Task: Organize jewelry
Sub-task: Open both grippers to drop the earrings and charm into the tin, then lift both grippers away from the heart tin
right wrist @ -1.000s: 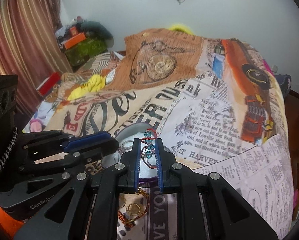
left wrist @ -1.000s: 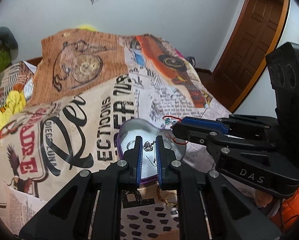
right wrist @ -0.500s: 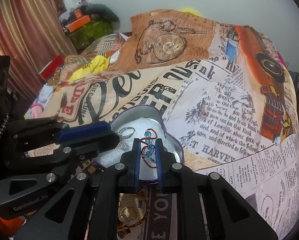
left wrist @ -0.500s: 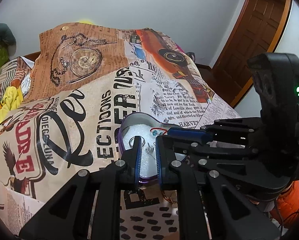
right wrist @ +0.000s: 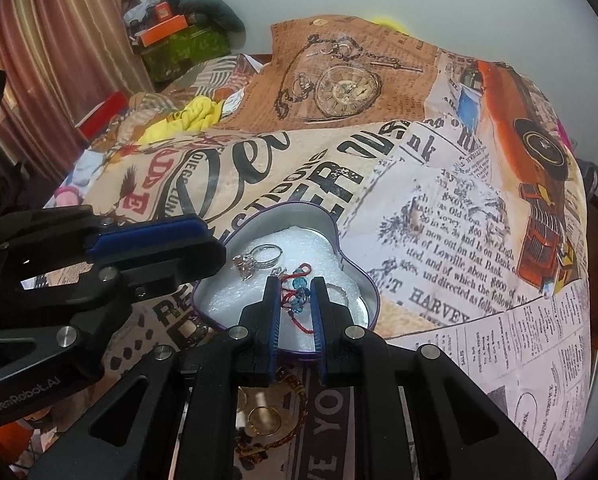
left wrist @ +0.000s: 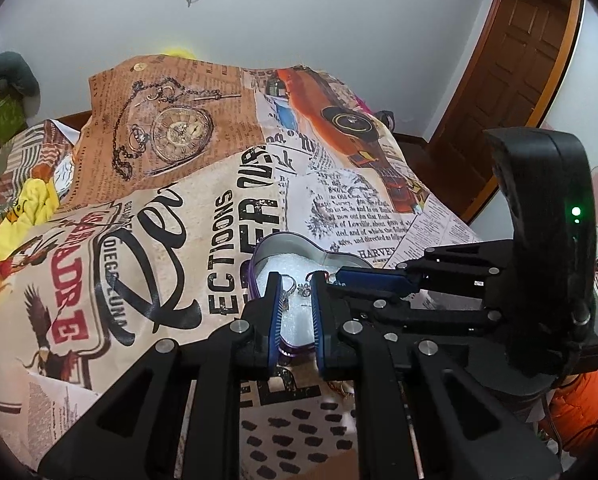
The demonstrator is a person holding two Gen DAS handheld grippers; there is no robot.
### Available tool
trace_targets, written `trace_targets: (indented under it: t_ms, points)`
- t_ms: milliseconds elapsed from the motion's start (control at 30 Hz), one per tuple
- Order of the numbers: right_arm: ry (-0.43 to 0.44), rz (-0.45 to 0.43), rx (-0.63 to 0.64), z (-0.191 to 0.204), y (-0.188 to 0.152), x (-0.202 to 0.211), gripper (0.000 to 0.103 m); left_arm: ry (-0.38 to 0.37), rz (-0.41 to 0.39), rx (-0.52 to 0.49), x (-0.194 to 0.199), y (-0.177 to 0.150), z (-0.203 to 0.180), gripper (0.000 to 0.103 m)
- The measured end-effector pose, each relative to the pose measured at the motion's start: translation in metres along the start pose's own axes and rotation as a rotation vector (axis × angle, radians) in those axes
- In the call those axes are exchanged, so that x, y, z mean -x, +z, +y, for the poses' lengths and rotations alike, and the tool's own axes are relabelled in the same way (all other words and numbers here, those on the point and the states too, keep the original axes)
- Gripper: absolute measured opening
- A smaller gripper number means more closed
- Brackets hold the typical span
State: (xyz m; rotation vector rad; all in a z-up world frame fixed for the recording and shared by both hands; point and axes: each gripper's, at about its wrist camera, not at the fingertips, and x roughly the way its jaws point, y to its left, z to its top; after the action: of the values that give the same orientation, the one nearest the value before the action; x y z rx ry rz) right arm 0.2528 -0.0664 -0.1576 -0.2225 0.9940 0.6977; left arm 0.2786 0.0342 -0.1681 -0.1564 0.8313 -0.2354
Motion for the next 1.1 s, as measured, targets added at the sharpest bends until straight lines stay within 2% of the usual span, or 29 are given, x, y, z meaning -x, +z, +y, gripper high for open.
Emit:
trace_targets:
  t_ms: [67, 200, 433, 500, 567, 600, 867, 1100]
  points:
    - [-0.013, 0.004, 0.001, 0.001, 0.001, 0.002, 0.019, 0.004, -0.005, 0.003, 0.005, 0.000, 0.000, 0.011]
    - [-0.047, -0.021, 0.001, 0.004, 0.000, 0.012, 0.041, 0.018, -0.012, 0.002, 0.014, -0.001, 0.000, 0.012]
    - [-0.087, -0.062, 0.003, 0.010, -0.001, 0.038, 0.041, 0.041, -0.028, -0.012, 0.035, -0.003, -0.005, 0.012]
    - [-0.093, -0.072, 0.001, 0.012, -0.002, 0.046, 0.041, 0.046, -0.035, -0.017, 0.041, -0.004, -0.007, 0.016]
    - [-0.103, -0.085, 0.000, 0.014, -0.003, 0.054, 0.041, 0.051, -0.047, -0.022, 0.049, -0.005, -0.010, 0.025]
    - [-0.109, -0.089, 0.002, 0.015, -0.004, 0.057, 0.041, 0.054, -0.054, -0.027, 0.054, -0.006, -0.012, 0.026]
    - [-0.132, -0.142, -0.020, 0.019, -0.016, 0.090, 0.041, 0.064, -0.086, -0.055, 0.081, -0.011, -0.024, 0.028]
    - [-0.128, -0.144, -0.073, 0.015, -0.030, 0.098, 0.042, 0.075, -0.063, -0.045, 0.088, -0.024, -0.024, 0.028]
